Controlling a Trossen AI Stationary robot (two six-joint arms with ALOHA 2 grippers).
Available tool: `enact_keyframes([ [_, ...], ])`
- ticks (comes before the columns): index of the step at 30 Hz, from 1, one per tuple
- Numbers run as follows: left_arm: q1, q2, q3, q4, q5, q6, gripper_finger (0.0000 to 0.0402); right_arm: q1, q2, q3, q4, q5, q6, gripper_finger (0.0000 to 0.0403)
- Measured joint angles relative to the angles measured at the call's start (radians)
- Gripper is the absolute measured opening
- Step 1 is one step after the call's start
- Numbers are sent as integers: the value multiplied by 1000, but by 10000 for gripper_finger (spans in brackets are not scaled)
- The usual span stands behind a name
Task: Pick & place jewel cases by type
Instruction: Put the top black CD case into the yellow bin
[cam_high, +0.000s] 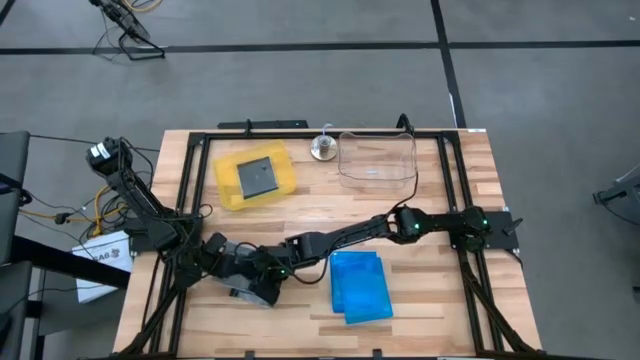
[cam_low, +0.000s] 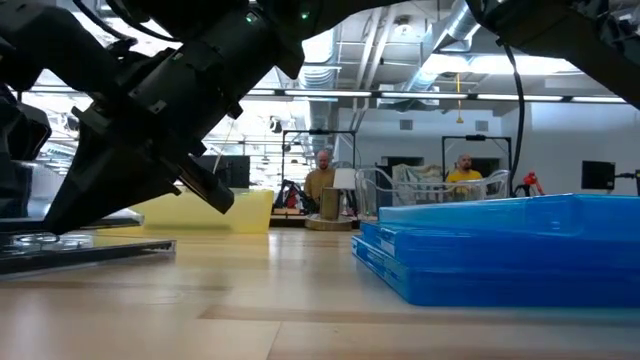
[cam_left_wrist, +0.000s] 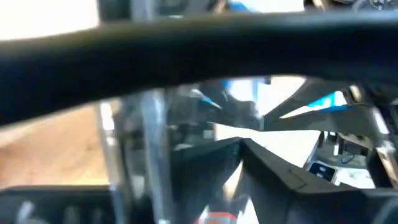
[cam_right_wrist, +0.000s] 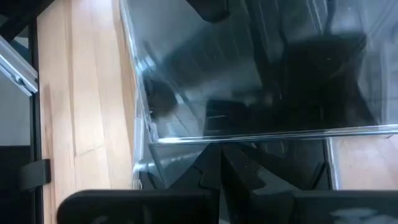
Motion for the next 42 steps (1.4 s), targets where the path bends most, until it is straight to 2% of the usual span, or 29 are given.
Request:
enact_keyframes([
  [9, -12, -79, 1, -1, 9, 62, 11, -5, -7, 25, 21, 11, -8, 0],
  [17, -12, -168, 0, -23, 14, 114, 12, -20, -50, 25, -46, -9, -10, 0],
  [22, -12, -225, 19, -29, -19, 172, 7, -28, -105, 28, -73, -60, -10, 0],
  [28, -11, -313, 54, -30, -45, 275, 4, -30, -184, 23, -193, -115, -46, 0],
  [31, -11, -365, 83, -30, -48, 404, 4, -38, -222, 24, -252, -163, -104, 0],
  [36, -11, -435, 157, -34, -7, 784, 4, -47, -274, 23, -367, -228, -189, 0],
  [40, -11, -462, 232, -114, 37, 1085, 3, -51, -314, 22, -439, -230, -236, 0],
  [42, -11, -465, 277, -204, 76, 1198, 3, -52, -324, 28, -415, -229, -259, 0],
])
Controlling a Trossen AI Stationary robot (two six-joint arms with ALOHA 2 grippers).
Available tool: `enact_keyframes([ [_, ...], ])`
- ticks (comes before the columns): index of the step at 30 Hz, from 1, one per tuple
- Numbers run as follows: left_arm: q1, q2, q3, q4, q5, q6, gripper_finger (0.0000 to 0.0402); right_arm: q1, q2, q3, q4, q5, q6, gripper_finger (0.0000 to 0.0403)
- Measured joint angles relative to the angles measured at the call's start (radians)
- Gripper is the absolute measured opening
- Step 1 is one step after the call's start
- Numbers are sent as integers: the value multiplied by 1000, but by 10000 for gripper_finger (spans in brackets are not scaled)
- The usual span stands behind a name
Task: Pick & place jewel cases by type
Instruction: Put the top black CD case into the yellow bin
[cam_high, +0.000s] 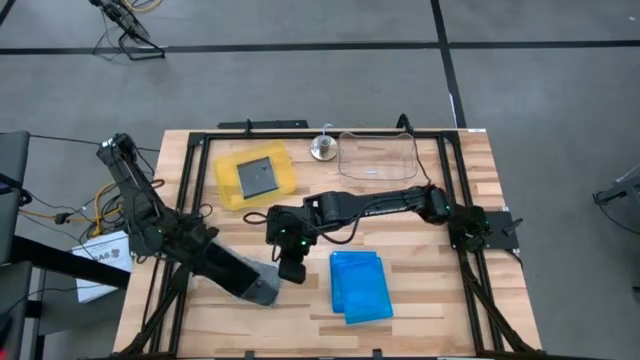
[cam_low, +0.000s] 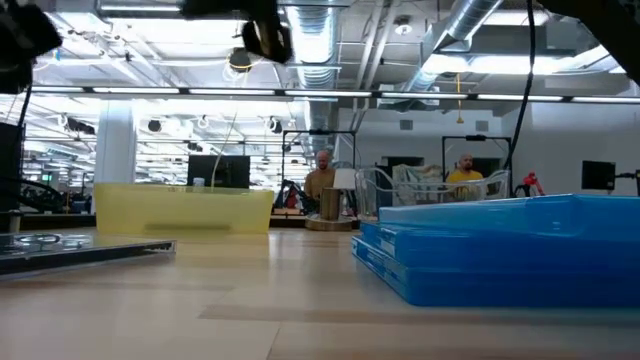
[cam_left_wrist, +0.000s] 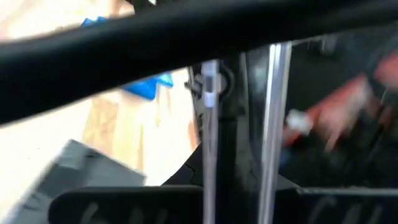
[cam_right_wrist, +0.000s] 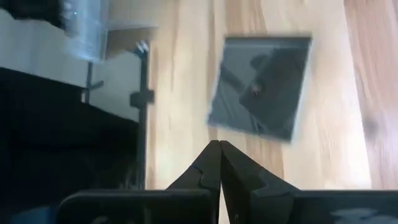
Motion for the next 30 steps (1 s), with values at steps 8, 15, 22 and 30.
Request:
enact_keyframes([
  [8, 0, 11, 134, -278, 109, 305, 3, 1, -21, -3, -28, 8, -19, 0],
  [15, 0, 11, 143, -322, 97, 284, 3, 5, -21, -3, -23, 33, 16, 0],
  [22, 6, 10, 143, -320, -60, -128, 5, -22, -21, -3, -26, 57, 175, 0],
  [30, 113, 10, 143, -336, -151, -593, 5, -40, -21, -3, -111, 14, 69, 0],
])
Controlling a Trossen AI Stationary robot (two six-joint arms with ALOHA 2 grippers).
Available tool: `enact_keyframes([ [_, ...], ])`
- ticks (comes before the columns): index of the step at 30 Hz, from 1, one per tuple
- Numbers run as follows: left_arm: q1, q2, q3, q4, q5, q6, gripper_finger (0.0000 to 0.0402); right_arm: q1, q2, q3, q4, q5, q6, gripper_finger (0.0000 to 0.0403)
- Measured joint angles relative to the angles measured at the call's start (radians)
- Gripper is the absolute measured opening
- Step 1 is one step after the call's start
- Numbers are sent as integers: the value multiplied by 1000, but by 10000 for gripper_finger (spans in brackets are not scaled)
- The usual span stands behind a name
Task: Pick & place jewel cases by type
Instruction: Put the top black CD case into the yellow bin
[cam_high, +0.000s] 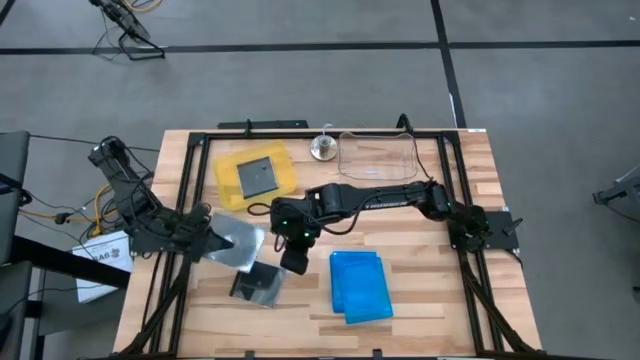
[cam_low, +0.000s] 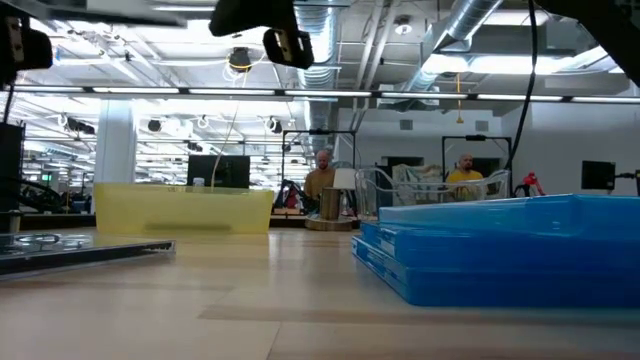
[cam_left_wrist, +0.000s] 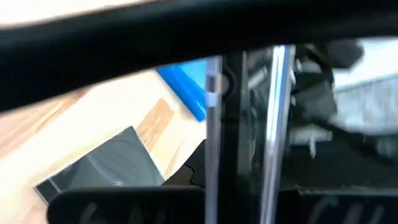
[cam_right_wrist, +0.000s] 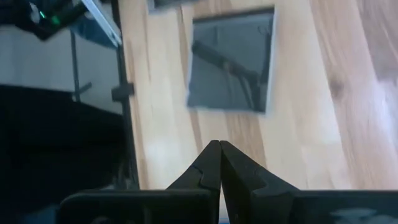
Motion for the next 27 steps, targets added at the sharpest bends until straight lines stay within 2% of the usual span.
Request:
enact_keyframes([
  [3, 44, -2, 0, 4, 16, -48, 6, -4, 0, 0, -52, 0, -34, 0],
  [7, 94, -2, 0, 7, 72, -13, 6, -10, 0, 0, -83, 6, -75, 0],
  [15, 245, 5, 0, -18, 170, 270, 3, -17, 0, 0, -159, 15, -149, 0],
  [19, 343, 28, 4, -85, 241, 372, 3, -14, 1, 0, -209, 15, -183, 0],
  [27, 516, 197, 199, -346, 252, 665, 3, -5, 1, 0, -262, 13, -189, 0],
])
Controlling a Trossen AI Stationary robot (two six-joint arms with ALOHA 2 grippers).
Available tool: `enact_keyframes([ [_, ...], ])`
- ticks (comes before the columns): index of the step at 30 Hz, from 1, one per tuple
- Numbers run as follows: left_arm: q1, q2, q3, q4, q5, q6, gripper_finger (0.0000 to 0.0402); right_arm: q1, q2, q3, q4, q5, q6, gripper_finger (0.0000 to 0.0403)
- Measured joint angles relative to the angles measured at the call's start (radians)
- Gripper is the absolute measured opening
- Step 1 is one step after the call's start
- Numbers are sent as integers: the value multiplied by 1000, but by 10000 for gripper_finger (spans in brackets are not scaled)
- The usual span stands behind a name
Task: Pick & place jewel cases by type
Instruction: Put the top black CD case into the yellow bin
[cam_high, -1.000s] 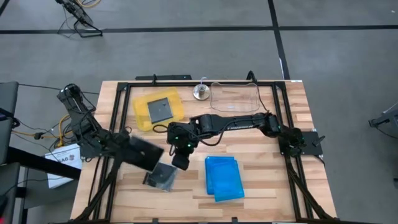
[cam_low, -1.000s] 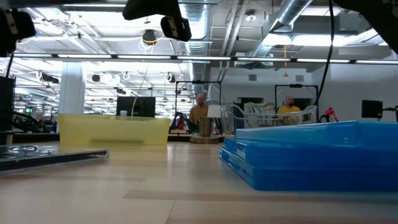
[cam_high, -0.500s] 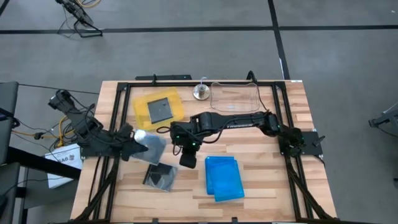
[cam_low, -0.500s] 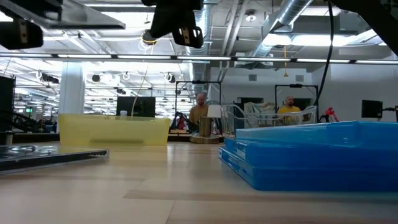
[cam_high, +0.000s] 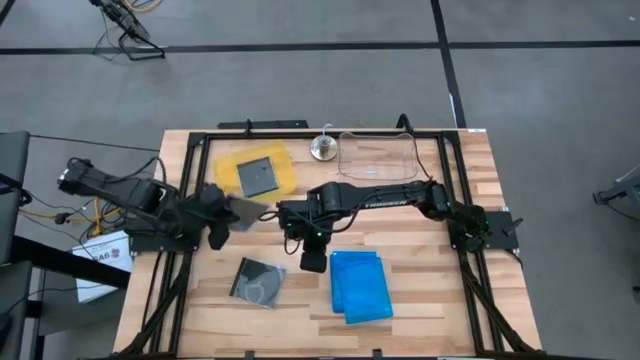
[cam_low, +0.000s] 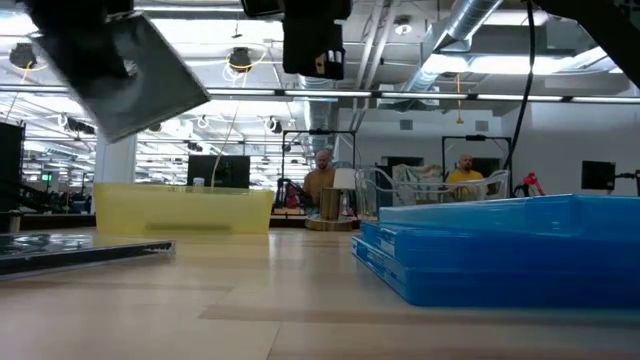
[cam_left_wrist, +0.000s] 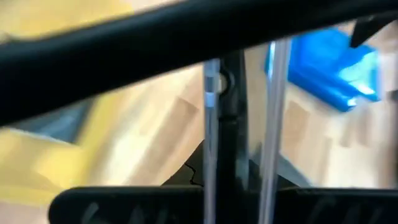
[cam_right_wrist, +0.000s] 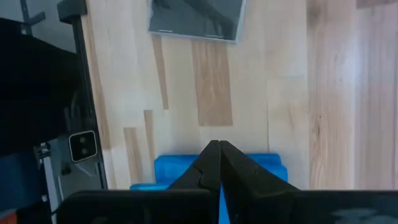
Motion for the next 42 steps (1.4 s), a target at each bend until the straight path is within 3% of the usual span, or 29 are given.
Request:
enact_keyframes([
  [7, 144, 192, 208, -160, -39, 234, 3, -1, 0, 0, -40, 4, -16, 0],
  [17, 292, 455, 419, -402, -141, 360, 3, -1, -65, 1, -113, 39, -16, 0],
  [24, 353, 618, 442, -451, -146, 365, 6, -1, -122, 3, -169, 73, 10, 0],
  [31, 370, 763, 442, -454, -293, 391, 9, 6, -191, 0, -232, 168, 11, 0],
  [42, 418, 933, 440, -363, -404, 394, 12, 7, -356, 0, -233, 251, 7, 0],
])
